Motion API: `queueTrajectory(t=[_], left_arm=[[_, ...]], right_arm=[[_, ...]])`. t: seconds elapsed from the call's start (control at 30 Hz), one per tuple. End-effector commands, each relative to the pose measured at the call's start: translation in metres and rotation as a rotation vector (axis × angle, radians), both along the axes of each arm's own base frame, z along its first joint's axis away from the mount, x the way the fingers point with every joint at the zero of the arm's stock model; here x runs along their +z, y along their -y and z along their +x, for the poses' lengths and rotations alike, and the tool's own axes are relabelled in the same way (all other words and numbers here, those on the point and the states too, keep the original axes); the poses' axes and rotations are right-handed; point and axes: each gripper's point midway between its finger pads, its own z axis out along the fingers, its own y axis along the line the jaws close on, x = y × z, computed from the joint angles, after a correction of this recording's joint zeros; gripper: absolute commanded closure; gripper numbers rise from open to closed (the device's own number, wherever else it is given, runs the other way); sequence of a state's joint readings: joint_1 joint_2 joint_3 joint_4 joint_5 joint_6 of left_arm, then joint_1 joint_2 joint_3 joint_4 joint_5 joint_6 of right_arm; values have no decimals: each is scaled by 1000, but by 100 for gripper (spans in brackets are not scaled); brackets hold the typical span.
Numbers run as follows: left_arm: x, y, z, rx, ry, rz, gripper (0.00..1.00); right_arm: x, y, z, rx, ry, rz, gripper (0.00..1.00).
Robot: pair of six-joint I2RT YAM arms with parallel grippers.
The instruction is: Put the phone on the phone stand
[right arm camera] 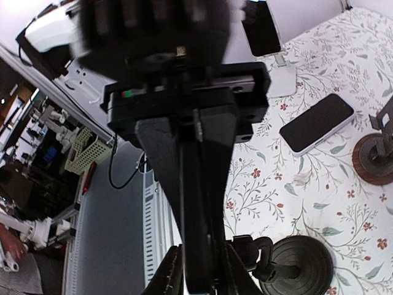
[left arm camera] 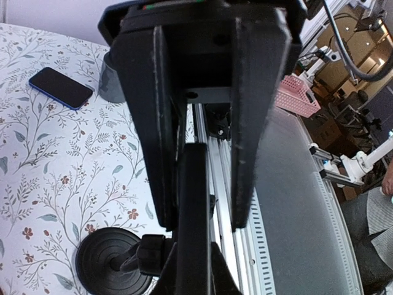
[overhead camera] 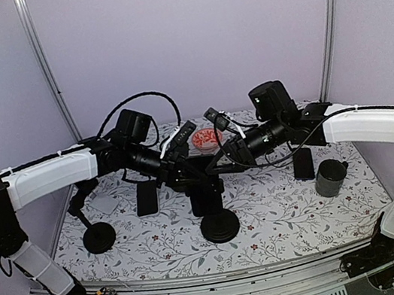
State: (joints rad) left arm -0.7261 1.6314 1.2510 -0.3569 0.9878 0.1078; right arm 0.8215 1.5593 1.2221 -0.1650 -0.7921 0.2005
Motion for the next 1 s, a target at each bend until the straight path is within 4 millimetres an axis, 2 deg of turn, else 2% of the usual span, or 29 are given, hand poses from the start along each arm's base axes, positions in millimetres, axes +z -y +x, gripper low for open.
queueTrajectory(t=[0.0,0.1,0.17,0.27,0.3,0.33,0.4,0.6,0.73,0.87,0.97], left_arm=[[-40,-10,-12,21,-86,160,98],[-35,-10,-4,63,-51,164,79],[-30,-11,2,98,-29,165,68],[-24,-13,9,147,-13,172,56],[-23,-14,10,161,-10,173,39],[-22,-16,11,178,-2,170,4],[-14,-20,15,227,16,150,1],[19,-42,30,387,18,40,1],[27,-55,35,444,15,25,1],[29,-57,35,457,-10,41,1],[39,-57,29,443,-8,12,1]], right_arm=[[14,-6,2,28,18,33,89],[17,-6,4,29,30,36,100],[18,-4,8,18,41,33,100],[27,4,20,-9,60,44,100],[30,8,25,-20,67,46,100],[33,13,31,-36,73,48,100],[40,23,45,-72,91,51,100],[55,54,92,-194,169,51,100],[65,77,132,-289,219,50,100],[73,101,174,-382,268,42,100],[79,122,205,-456,304,34,100]])
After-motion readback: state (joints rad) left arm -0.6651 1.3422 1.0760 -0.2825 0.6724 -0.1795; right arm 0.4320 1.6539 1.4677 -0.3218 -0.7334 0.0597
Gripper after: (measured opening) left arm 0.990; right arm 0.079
